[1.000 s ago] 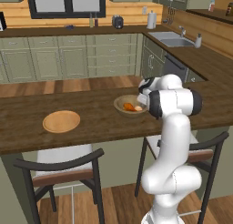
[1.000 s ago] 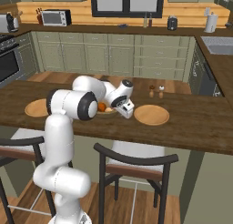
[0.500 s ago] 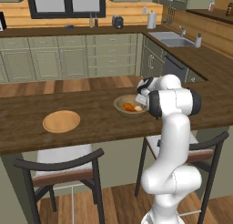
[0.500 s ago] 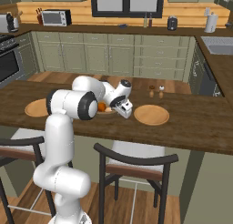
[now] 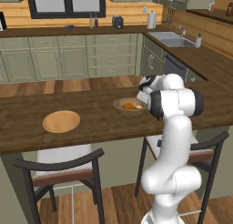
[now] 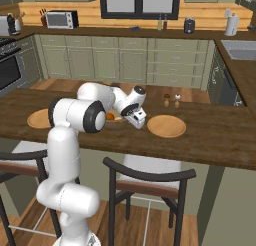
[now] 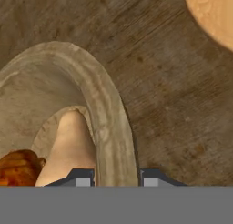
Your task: Pick the chicken drumstick and squash from their plates and place them in the bowl. Then put the bowl in the fridge.
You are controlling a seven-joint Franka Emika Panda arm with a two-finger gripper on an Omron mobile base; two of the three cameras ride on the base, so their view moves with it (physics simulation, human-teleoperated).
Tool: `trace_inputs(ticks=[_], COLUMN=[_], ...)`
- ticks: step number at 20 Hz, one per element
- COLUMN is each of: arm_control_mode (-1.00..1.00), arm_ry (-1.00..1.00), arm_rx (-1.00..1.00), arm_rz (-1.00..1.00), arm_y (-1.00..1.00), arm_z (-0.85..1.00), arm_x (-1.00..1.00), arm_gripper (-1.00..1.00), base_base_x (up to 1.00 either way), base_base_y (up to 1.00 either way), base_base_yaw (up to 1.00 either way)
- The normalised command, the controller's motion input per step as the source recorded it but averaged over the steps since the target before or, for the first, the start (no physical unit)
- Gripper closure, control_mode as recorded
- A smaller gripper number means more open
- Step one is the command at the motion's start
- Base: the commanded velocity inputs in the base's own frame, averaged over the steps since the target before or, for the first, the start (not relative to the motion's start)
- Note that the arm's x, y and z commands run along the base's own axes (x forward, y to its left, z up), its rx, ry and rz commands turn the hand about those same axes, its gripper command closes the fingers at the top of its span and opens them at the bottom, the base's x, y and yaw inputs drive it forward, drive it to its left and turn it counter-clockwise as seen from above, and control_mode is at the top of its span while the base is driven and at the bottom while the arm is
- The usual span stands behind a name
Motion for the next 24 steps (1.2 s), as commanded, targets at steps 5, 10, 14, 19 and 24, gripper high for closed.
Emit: trace_inputs(ticks=[5, 10, 14, 19, 24], arm_control_mode=[-1.0, -1.0, -1.0, -1.0, -1.0], arm_ry=[-0.05, -0.05, 0.0, 0.0, 0.0], arm_rx=[0.07, 0.01, 0.01, 0.0, 0.0], arm_rz=[-0.13, -0.19, -0.35, -0.45, -0.46], arm_y=[0.0, 0.0, 0.03, 0.34, 0.5], arm_z=[0.83, 0.83, 0.82, 0.74, 0.82], arm_x=[-0.4, -0.51, -0.95, -1.0, -1.0], arm_gripper=[1.0, 1.0, 1.0, 1.0, 1.0], base_base_x=[0.0, 0.0, 0.0, 0.0, 0.0], base_base_y=[0.0, 0.0, 0.0, 0.0, 0.0], base_base_yaw=[0.0, 0.0, 0.0, 0.0, 0.0])
